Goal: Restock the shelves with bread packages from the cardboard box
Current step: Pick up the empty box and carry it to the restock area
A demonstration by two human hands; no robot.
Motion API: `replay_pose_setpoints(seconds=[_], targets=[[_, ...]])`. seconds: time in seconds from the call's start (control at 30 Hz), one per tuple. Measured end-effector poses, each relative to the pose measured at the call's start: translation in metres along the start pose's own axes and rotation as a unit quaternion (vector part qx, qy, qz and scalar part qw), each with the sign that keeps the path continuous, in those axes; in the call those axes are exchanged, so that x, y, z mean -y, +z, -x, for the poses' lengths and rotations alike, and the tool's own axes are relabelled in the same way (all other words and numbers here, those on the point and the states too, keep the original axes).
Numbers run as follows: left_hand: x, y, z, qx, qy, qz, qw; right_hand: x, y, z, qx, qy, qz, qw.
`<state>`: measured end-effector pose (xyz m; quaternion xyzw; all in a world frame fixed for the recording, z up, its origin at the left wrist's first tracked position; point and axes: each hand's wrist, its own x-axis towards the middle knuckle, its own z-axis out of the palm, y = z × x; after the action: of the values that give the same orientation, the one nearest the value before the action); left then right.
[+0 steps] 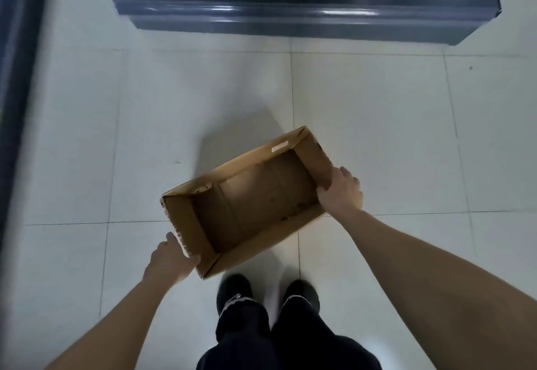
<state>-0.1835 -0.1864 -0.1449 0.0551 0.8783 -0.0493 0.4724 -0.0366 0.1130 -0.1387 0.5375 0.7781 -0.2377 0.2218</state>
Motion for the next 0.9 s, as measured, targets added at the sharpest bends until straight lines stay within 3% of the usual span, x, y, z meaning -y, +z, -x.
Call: replay_pose_setpoints(seconds=[0.1,0.2,0.3,0.53,0.7,0.9], targets=[[-0.005,0.031,-0.035,0.087,-0.091,0.268,0.955,-0.015,0.037,-0.037,0.017,0.088,-0.102,0.991],[-0.01,0.044,-0.047,0.049,-0.114,0.402,0.907,-0.026,0.05,-0.05,-0.002,0.11,-0.126,0.986],[-0.016,0.022,-0.032,-0.057,-0.077,0.357,0.929,-0.035,0.038,-0.038,-0.053,0.114,-0.116,0.985],[-0.06,-0.07,0.059,-0.131,0.028,0.243,0.961,-0.068,-0.056,0.05,-0.072,0.171,-0.177,0.967],[-0.114,-0.133,0.15,-0.165,0.127,0.159,0.965,-0.1,-0.15,0.127,-0.113,0.224,-0.247,0.936],[-0.195,-0.187,0.255,-0.15,0.231,0.105,0.956,-0.149,-0.253,0.213,-0.2,0.276,-0.305,0.889]])
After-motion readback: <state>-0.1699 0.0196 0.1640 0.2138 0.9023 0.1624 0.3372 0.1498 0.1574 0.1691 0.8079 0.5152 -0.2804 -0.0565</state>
